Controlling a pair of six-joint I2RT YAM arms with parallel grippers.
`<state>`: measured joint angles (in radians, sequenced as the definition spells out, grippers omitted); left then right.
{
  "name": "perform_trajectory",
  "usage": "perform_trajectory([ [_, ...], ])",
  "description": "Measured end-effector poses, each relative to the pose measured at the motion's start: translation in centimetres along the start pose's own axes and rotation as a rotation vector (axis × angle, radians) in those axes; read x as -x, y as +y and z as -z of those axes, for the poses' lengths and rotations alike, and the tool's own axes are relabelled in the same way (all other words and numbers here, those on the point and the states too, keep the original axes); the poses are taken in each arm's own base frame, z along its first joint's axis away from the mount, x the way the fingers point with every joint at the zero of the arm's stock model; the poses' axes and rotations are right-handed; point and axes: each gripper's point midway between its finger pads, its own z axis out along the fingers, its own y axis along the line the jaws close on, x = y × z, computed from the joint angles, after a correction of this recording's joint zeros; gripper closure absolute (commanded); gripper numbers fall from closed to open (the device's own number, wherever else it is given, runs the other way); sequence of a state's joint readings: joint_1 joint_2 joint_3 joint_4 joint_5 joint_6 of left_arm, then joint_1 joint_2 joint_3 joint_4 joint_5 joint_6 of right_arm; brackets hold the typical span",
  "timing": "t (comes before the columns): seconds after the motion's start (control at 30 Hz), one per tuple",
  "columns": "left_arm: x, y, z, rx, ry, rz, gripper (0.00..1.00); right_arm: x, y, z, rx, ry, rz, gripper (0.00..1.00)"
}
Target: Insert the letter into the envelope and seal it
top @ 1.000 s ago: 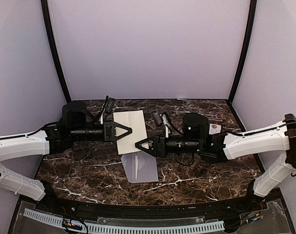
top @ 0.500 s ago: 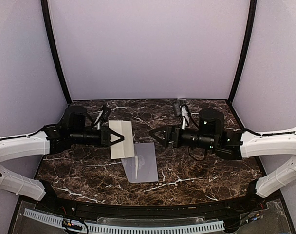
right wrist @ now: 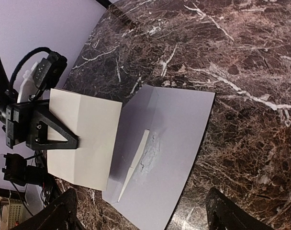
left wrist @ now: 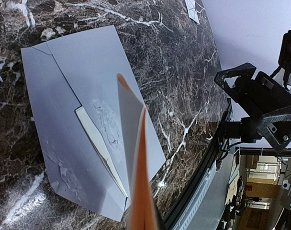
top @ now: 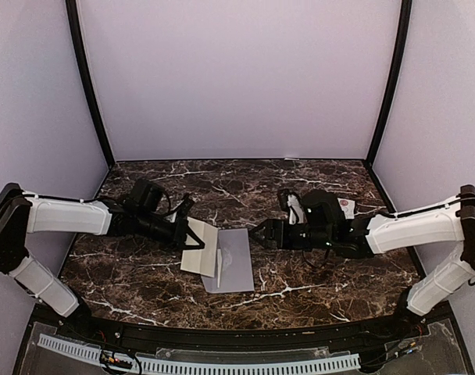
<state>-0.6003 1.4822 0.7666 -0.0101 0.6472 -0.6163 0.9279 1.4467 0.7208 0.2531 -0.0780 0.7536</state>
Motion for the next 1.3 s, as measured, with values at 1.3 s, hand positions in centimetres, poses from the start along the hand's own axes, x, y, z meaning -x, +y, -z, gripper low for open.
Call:
perform_trajectory([
  [1.3, -0.5, 4.3, -1.9, 0.022, 0.065, 0.307, 1.00, -6.3, -3.0, -6.2, -0.079, 0.227, -0.077, 0.18],
])
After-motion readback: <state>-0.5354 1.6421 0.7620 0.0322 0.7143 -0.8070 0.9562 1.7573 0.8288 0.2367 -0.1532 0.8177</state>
